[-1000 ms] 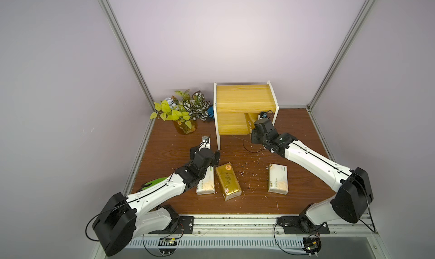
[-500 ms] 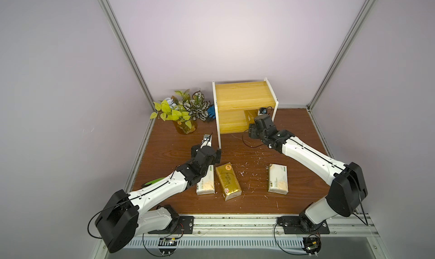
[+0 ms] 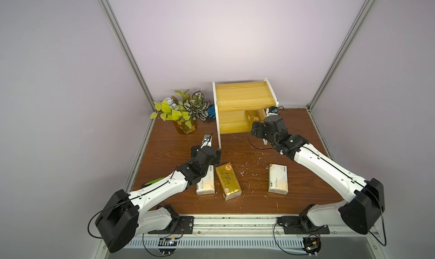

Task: Place the tissue boxes on the shelf by color
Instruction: Place a box of tissues on the shelf, then pick up the box of tissues from the center of the board.

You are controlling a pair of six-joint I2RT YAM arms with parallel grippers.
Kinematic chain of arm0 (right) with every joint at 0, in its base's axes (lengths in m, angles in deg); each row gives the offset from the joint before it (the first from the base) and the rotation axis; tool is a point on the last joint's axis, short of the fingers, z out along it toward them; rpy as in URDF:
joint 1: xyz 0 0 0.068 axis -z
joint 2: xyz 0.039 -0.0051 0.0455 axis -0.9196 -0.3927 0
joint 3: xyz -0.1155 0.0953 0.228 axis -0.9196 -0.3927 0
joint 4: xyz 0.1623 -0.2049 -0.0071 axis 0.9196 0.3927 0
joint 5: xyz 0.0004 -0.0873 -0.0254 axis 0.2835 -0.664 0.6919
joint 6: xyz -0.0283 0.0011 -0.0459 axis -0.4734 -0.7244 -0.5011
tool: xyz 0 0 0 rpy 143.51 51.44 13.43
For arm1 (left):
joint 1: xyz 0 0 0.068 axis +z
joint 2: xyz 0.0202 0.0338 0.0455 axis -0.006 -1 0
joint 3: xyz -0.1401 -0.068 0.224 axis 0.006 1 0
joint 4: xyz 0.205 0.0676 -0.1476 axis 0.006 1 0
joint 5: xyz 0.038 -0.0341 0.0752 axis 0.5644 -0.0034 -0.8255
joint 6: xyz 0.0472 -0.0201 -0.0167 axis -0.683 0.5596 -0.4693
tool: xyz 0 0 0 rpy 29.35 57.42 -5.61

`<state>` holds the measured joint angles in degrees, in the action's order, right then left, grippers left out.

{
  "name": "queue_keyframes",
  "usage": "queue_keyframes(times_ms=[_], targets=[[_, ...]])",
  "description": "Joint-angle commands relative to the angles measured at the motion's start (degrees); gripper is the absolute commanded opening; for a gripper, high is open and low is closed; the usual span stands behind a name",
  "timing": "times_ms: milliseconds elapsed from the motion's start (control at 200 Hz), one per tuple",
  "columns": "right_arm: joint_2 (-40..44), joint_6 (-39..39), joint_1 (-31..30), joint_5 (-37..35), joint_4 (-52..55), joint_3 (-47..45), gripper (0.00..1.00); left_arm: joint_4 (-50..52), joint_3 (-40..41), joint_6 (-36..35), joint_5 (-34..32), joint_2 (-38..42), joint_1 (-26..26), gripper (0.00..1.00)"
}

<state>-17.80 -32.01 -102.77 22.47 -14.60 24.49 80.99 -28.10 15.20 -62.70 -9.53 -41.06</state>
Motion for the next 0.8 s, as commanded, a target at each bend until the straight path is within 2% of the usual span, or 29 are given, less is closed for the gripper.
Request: queue_keyframes(times_ms=[0,180,305,485,616,796], targets=[[3.71,2.67,-0.36,1.77,2.2,-2.9,0.96,1.85,-1.84,-0.08,-0.02,0.99,-0.15,1.0],[9.11,5.17,-3.24,0.31,5.98,-8.54,0.95,8.18,-3.77,1.15,4.19,1.5,-0.25,1.0],[10.24,6.33,-6.17,-2.29,9.13,-10.47,0.95,13.51,-4.54,4.7,8.44,2.11,-0.34,1.0],[8.84,9.16,-6.68,1.6,9.62,-12.91,0.94,20.25,-5.66,9.73,12.97,0.91,-1.36,1.0],[7.6,9.34,-6.73,2.2,11.53,-11.59,0.94,24.57,-6.63,14.39,13.07,0.15,-5.14,1.0],[6.64,5.15,-6.57,2.72,11.62,-11.25,0.96,28.11,-9.9,25.04,9.36,-4.39,-14.76,1.0]])
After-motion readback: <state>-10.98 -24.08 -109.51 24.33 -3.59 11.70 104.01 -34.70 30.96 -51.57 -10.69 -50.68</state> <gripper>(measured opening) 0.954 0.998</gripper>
